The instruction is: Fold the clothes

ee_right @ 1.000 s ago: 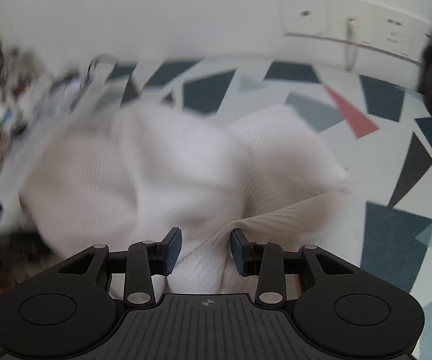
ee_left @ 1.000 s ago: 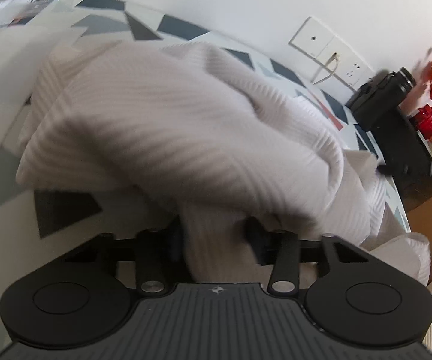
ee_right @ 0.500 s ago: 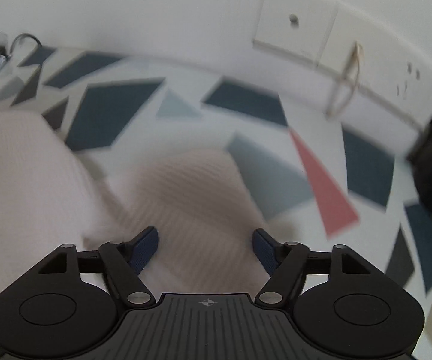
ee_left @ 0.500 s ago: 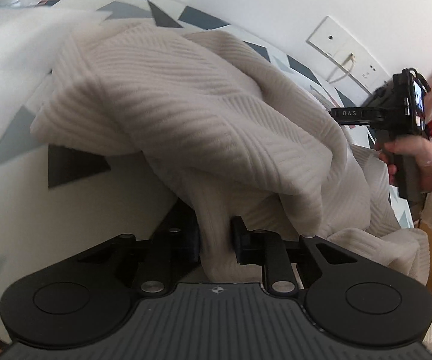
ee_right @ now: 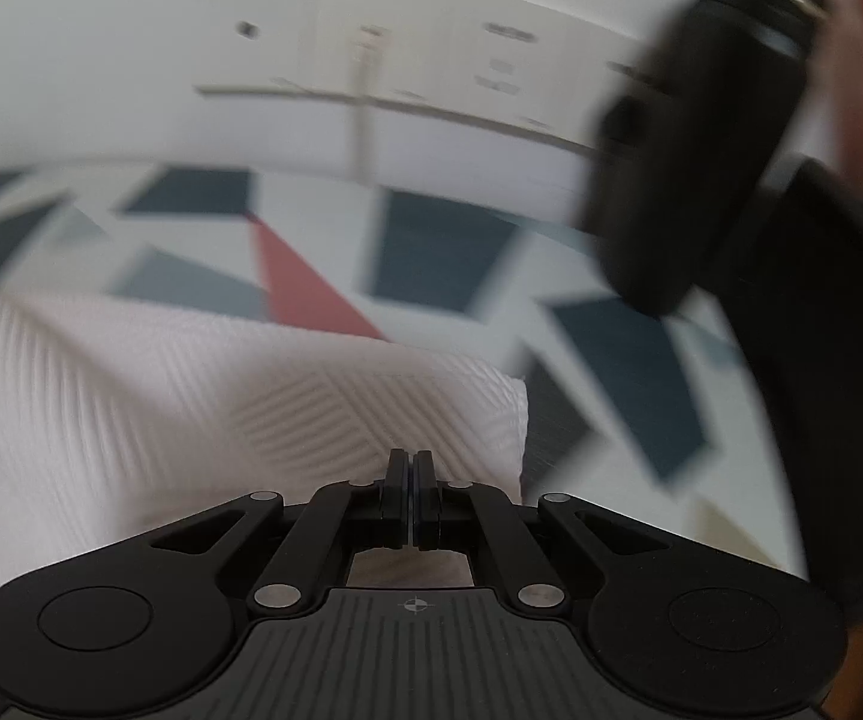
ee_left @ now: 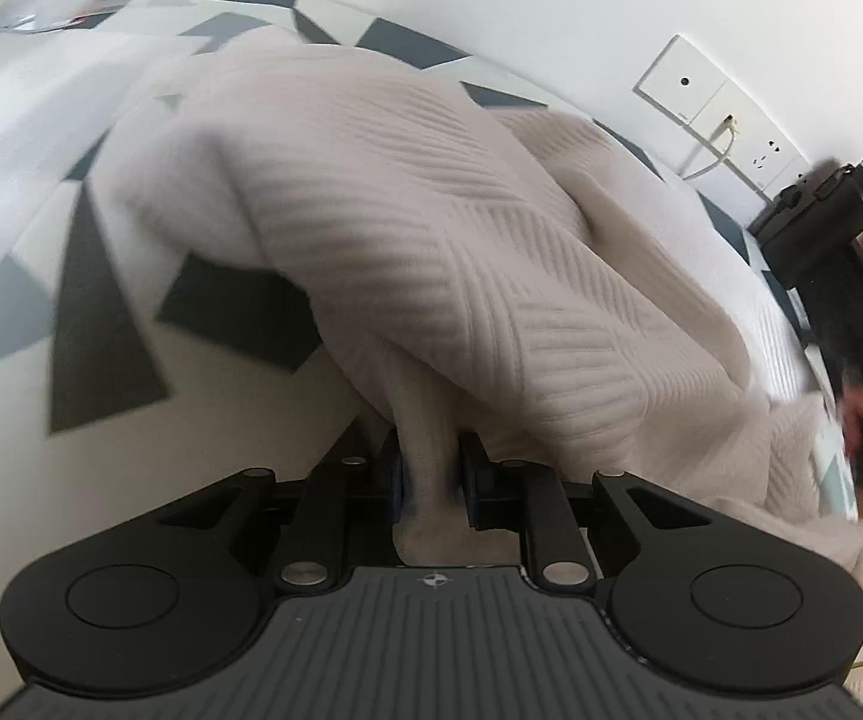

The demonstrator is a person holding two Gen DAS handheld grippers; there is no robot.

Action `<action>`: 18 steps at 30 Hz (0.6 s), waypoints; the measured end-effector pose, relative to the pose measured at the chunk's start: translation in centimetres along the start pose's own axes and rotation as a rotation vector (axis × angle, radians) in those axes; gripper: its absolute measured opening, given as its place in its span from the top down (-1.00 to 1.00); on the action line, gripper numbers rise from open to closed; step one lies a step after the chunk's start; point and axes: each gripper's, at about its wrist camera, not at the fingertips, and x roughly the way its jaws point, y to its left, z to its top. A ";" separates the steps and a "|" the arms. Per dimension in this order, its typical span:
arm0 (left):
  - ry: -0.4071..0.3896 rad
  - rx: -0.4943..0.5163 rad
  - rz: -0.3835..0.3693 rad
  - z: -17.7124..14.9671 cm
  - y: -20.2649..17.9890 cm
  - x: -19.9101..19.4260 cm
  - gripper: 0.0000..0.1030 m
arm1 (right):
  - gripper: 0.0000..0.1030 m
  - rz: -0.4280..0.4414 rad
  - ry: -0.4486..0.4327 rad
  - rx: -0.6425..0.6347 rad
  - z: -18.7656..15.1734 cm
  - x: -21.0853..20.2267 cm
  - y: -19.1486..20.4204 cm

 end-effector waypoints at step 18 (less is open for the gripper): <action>-0.072 0.108 -0.131 7.9 -0.6 2.5 -0.25 | 0.95 0.197 0.104 -0.090 -9.3 -12.4 13.5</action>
